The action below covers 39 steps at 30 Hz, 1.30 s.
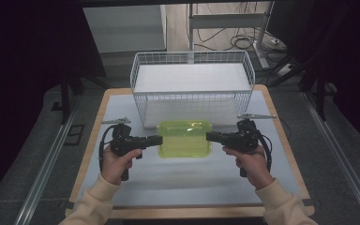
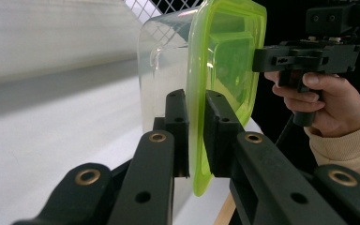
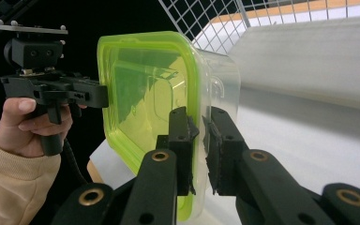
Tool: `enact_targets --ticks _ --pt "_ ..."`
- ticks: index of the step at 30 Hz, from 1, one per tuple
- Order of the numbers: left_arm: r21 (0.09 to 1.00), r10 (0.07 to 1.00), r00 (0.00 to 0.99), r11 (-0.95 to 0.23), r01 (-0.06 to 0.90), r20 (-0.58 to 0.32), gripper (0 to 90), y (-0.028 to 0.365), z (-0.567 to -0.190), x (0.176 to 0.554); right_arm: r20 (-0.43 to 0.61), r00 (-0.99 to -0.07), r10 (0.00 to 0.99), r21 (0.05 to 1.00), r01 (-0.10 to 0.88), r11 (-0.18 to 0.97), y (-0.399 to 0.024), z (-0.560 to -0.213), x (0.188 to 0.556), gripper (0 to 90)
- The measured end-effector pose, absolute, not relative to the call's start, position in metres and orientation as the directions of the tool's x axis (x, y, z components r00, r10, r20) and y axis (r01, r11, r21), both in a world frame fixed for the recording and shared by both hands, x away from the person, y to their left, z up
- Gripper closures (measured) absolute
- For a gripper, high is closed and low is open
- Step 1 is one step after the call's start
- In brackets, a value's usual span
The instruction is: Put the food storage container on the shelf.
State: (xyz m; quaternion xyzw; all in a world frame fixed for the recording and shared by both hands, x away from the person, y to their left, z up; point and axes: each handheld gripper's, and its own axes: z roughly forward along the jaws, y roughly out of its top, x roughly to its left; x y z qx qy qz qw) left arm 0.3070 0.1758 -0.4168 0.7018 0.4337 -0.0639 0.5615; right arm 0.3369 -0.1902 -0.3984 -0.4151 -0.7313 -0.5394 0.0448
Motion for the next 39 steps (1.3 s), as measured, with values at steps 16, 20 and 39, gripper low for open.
enact_targets --ticks 16,20,39 --pt "0.744 0.536 0.623 0.014 0.668 -0.570 82.0 0.177 -0.402 0.317 0.477 -0.668 0.570 0.773 0.628 0.088 -0.188 -0.378 0.345 81.4" --pt "0.747 0.533 0.626 0.018 0.665 -0.570 82.0 0.176 -0.398 0.321 0.466 -0.675 0.572 0.782 0.617 0.090 -0.188 -0.372 0.348 81.4" --pt "0.746 0.547 0.620 0.013 0.666 -0.562 82.1 0.170 -0.385 0.340 0.475 -0.660 0.582 0.778 0.625 0.073 -0.192 -0.363 0.367 81.5"
